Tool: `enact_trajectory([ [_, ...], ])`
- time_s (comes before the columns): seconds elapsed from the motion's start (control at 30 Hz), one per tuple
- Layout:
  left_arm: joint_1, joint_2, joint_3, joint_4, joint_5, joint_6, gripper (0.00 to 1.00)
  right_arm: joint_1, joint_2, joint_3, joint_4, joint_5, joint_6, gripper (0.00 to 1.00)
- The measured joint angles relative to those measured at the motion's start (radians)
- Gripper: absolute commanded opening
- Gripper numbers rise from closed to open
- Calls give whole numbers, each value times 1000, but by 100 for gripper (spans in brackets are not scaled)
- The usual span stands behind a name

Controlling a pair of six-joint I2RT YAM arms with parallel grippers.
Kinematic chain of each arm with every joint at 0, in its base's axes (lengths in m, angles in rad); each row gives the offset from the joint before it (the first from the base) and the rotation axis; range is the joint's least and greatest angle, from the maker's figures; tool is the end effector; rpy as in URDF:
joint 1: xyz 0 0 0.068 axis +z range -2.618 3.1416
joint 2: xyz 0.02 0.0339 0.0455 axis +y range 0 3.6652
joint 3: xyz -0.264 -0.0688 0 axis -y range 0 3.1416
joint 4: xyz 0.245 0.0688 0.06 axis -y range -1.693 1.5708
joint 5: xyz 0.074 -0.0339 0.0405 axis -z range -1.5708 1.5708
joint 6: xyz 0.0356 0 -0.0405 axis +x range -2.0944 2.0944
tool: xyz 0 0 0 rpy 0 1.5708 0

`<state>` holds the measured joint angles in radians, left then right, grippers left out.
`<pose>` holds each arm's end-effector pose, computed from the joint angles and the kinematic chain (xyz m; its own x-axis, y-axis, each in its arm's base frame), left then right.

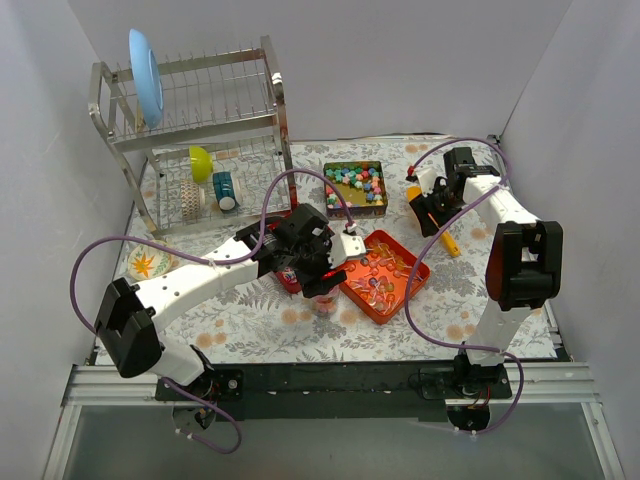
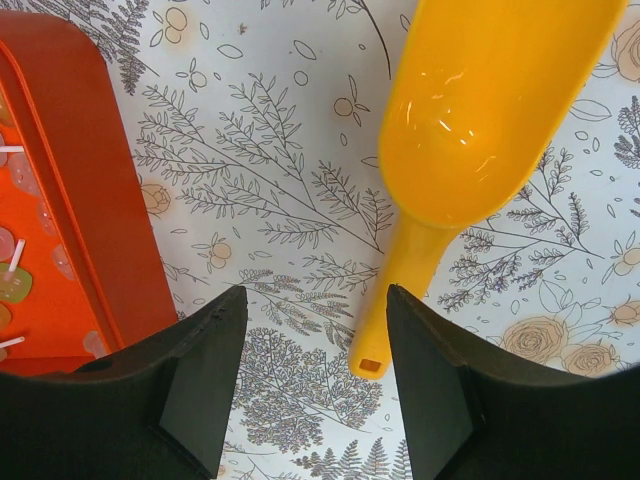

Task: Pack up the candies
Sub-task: Close the bottle lid on the packing bottle.

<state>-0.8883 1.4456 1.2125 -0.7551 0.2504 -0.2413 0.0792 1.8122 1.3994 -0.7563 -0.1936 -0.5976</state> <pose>0.1817 -0.2376 0.2866 -0.7116 0.5085 -0.4848 0.6877 0.6455 -0.3324 0.3725 0.0364 0.2263 -0.6726 -0.6073 -0.4229 -0.6424 0.7628 -0.0736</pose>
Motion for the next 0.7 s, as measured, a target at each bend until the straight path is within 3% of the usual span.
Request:
enact_trajectory([
  [0.7,-3,40,24,-2,47,-10,63,7,0,0,0,-1,0,66],
])
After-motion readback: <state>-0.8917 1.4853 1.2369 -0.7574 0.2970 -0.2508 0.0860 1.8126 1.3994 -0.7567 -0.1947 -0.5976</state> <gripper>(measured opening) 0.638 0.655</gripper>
